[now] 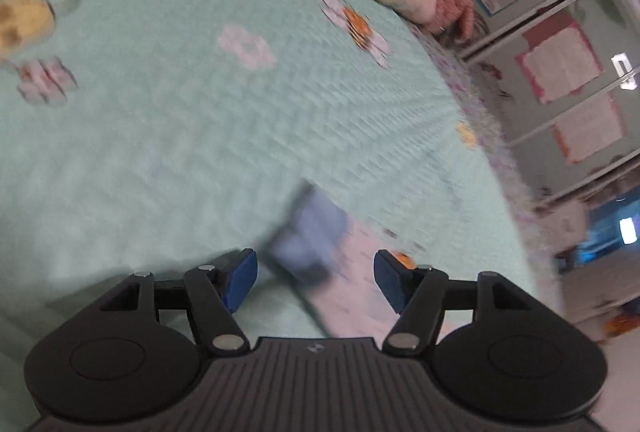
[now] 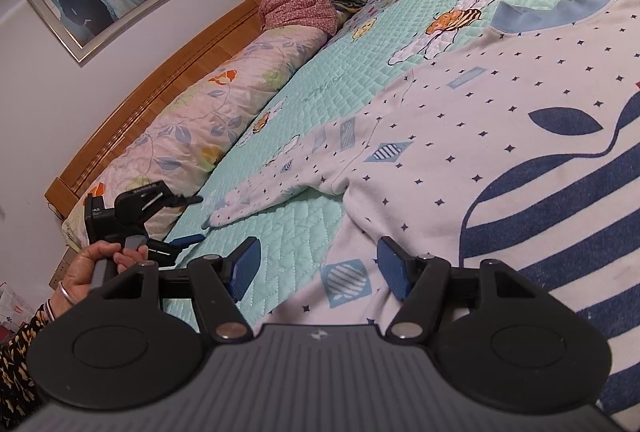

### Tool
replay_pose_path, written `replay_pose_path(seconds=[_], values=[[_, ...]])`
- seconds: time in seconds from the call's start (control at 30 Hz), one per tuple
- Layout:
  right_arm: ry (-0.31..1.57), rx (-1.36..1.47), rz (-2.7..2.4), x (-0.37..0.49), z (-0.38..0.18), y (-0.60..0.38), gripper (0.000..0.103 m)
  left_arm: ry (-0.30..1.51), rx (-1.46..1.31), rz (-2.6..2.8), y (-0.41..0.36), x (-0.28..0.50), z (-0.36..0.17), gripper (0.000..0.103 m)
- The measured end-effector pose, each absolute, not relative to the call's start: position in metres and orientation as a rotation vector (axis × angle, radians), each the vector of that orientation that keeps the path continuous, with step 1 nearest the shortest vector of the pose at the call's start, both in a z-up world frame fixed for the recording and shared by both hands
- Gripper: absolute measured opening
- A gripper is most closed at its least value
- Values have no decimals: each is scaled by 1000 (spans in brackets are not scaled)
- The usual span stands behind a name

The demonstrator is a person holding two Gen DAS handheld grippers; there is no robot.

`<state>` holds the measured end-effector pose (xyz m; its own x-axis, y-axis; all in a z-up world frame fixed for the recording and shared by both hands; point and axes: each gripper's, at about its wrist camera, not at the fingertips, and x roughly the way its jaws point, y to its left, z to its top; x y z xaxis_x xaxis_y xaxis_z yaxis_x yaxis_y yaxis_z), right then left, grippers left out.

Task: Fold clothes

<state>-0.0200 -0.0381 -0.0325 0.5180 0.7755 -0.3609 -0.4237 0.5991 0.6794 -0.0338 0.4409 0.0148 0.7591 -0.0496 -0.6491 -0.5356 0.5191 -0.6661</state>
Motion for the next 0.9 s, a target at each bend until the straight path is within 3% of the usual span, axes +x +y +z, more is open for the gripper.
replay_pose_path(seconds=[0.13,0.17,0.2,0.23,0.4,0.73,0.9], values=[[702,560,766,-21,-33,-38,66,645,-1032,369,432,-21,9,65],[701,558,766,-21,-33,-38,66,626,-1048,383,432,-19,8,51],[701,557,765,-21,-33,-38,66,622,-1054,392,432,-17,7,16],[700,555,765,-22,-32,-37,66,622,-1058,401,433,-15,5,11],[699,563,767,-21,-32,-39,66,532,-947,416,433,-42,33,11],[707,573,769,-18,-31,-40,66,633,-835,412,439,-33,9,12],[733,695,799,-11,-33,-53,67,645,-875,421,440,-39,14,39]])
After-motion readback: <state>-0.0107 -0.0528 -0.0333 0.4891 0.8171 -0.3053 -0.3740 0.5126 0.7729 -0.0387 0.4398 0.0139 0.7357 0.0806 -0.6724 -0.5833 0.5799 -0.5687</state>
